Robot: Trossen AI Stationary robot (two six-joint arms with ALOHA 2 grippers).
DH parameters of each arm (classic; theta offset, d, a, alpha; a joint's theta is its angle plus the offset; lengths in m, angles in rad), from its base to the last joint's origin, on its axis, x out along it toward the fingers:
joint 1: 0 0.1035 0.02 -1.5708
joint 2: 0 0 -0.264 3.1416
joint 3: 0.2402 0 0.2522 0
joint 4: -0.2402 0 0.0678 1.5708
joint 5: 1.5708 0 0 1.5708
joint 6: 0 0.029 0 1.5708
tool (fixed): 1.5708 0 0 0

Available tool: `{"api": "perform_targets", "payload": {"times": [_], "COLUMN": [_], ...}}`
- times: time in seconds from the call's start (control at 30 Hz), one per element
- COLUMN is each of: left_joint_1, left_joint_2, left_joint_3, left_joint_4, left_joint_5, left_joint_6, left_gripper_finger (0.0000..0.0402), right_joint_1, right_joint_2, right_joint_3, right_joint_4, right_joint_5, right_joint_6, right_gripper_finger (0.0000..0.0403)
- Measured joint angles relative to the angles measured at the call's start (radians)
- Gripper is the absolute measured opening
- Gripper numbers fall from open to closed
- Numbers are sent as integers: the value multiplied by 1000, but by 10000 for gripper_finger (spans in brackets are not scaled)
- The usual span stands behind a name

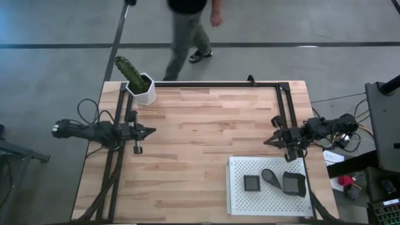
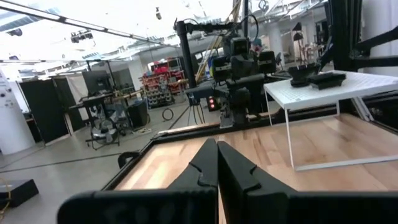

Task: Pick & Place Mini shaped plates
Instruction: Return to Home Position

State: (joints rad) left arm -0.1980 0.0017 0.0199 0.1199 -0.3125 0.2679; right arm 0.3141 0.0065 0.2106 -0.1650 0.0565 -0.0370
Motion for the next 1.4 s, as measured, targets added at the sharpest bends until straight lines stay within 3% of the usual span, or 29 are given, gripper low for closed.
{"api": "perform_targets", "payload": {"times": [0.43, 0.8, 0.93, 1.17, 1.4], "left_joint_1": [0, 0, 0, 0, 0], "left_joint_2": [0, 5, 8, 8, 8], "left_joint_3": [-11, -12, -12, -13, -13], "left_joint_4": [-64, -56, -56, -56, -56], "left_joint_5": [8, -1, -1, -1, 0], "left_joint_6": [-99, -170, -171, -171, -171], "left_gripper_finger": [0, 0, 0, 0, 0], "right_joint_1": [0, -1, -1, 0, 0], "right_joint_2": [-5, 32, 30, 35, 37], "right_joint_3": [-162, -163, -166, -169, -169], "right_joint_4": [106, 111, 98, 85, 88], "right_joint_5": [34, 29, 28, 17, 19], "right_joint_6": [-34, -36, 42, 324, 370], "right_gripper_finger": [8, 8, 8, 8, 8]}}
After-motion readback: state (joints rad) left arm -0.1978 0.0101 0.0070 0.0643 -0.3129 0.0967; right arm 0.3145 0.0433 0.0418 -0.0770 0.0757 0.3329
